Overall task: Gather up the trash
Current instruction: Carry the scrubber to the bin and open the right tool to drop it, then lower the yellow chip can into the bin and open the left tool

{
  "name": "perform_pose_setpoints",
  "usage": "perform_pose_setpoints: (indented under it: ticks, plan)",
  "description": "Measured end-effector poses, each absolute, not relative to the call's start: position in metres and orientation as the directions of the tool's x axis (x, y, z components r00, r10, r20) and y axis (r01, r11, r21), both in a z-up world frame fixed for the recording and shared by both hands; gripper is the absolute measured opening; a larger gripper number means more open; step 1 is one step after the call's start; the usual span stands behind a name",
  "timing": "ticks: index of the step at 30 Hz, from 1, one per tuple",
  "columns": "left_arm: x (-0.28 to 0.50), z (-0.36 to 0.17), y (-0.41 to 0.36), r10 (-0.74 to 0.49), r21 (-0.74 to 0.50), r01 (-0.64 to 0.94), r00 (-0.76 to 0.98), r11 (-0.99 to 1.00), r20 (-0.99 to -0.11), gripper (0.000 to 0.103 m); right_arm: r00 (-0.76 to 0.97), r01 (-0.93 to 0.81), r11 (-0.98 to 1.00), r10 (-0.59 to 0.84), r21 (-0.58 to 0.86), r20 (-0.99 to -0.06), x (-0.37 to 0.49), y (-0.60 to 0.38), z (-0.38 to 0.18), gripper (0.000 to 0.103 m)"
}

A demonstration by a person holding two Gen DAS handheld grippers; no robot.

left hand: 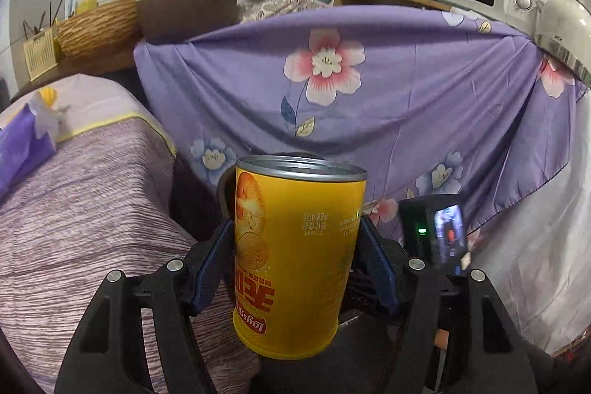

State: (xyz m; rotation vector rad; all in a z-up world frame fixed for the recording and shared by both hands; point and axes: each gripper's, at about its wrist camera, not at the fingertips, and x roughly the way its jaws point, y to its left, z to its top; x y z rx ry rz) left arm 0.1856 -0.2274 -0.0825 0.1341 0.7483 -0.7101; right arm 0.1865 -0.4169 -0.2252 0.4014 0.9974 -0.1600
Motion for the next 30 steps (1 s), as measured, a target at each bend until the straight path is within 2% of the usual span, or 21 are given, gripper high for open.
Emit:
perform_pose_setpoints:
  ticks: [13,24,25,28,30]
  plan:
    - [0.213,-0.156,-0.294,-0.456,-0.079,0.661,0.421,0.746,-0.784,0.067,0.559,0.403,0.893,-0.065,0.202,-0.827,0.136,-0.448,-0.2,0.052]
    - [0.229,-0.212,-0.332,-0.374,-0.068,0.683,0.312,0.727,-0.873,0.067,0.564,0.461,0.864,-0.107,0.204,-0.819,0.099,-0.468,-0.191,0.053]
    - [0.228,-0.214,-0.333,-0.37,-0.064,0.684,0.312,0.727,-0.875,0.068,0.563,0.466,0.861,-0.111,0.205,-0.819,0.097,-0.47,-0.191,0.055]
    - [0.225,-0.21,-0.331,-0.37,-0.05,0.683,0.332,0.728,-0.868,0.084,0.56,0.475,0.855,-0.111,0.208,-0.821,0.094,-0.472,-0.193,0.057]
    - [0.223,-0.203,-0.327,-0.38,-0.043,0.678,0.357,0.734,-0.853,0.086,0.559,0.477,0.853,-0.11,0.211,-0.822,0.094,-0.472,-0.193,0.057]
